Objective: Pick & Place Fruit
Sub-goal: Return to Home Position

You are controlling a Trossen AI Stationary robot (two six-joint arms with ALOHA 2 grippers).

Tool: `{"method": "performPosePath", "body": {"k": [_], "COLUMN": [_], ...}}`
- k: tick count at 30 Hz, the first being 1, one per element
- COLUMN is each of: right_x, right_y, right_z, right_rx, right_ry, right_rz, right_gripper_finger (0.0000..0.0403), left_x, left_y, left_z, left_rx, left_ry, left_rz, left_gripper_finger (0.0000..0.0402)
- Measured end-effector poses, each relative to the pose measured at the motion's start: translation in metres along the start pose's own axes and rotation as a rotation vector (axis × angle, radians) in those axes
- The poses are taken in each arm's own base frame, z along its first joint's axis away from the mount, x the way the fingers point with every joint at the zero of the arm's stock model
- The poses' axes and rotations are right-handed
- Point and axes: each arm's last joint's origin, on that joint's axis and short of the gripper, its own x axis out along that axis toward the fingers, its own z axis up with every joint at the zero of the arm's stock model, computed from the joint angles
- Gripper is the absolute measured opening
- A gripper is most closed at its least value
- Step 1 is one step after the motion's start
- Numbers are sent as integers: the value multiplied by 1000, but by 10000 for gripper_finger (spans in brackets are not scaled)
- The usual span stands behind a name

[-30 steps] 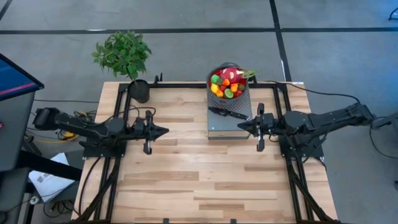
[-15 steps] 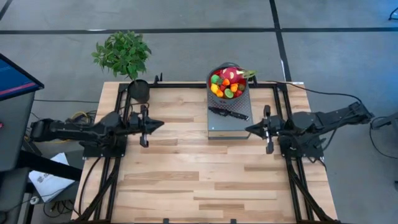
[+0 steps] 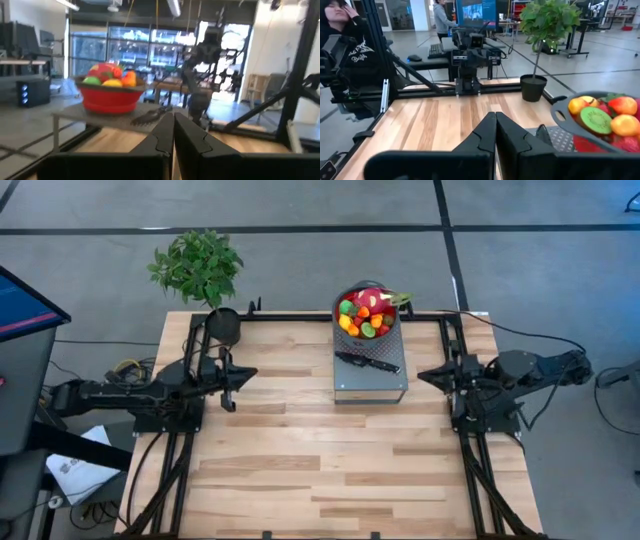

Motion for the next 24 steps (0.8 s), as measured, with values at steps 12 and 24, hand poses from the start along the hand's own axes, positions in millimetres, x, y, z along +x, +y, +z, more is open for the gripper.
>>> {"method": "performPosePath", "body": {"k": [12,24], "right_x": [-18,-47], "right_y": [-8,-22], "right_z": [-6,-15], "right_rx": [27,39], "right_ry": [7,-22], "right_rz": [-1,-29], "right_gripper_finger": [1,1], "left_x": [-2,-7], "left_y": [11,7], "left_z": [-5,3], "left_rx": [-36,-56], "left_ry": [74,6], "left_rz": [-24,-60], "left_gripper_finger": [5,5]}}
